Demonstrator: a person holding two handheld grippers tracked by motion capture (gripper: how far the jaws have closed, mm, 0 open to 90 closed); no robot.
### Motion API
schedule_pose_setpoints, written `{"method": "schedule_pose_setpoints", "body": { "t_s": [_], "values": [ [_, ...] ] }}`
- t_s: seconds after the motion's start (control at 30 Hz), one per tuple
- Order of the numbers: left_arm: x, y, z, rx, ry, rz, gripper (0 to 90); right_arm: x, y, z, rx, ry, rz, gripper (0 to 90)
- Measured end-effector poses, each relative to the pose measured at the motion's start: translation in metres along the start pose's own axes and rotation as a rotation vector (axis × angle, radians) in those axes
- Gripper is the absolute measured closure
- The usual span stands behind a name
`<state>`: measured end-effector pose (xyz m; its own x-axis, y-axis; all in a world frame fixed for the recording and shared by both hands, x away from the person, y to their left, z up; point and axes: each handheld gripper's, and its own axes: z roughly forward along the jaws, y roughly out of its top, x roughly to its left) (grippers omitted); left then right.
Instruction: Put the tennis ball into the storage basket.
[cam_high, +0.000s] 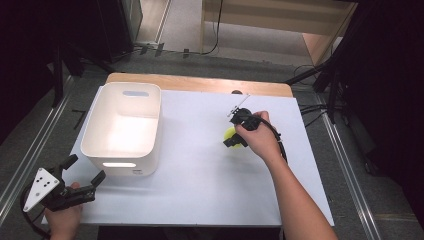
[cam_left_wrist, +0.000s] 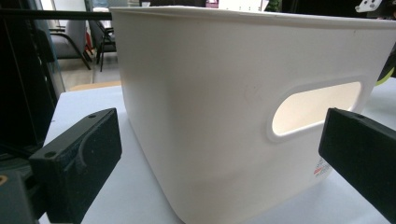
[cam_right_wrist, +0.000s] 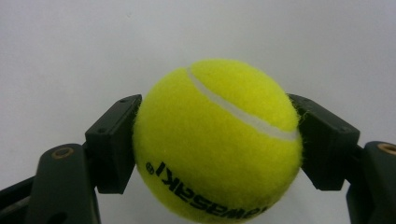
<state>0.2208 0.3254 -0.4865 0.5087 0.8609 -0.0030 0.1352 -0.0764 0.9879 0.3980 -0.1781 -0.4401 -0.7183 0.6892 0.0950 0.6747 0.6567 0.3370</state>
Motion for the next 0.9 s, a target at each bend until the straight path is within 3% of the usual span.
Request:
{"method": "schedule_pose_setpoints", "body": {
  "t_s": [0.07, 0.9],
  "values": [
    [0.0, 0.0, 0.0, -0.001, 0.0, 0.001, 0.0, 0.001, 0.003, 0.0, 0.001, 0.005, -0.02, 22.7],
    [0.001, 0.0, 0.0, -0.002, -0.007, -0.003, 0.0, 0.017, 0.03, -0.003, 0.009, 0.022, -0.077, 22.6]
  ]
}}
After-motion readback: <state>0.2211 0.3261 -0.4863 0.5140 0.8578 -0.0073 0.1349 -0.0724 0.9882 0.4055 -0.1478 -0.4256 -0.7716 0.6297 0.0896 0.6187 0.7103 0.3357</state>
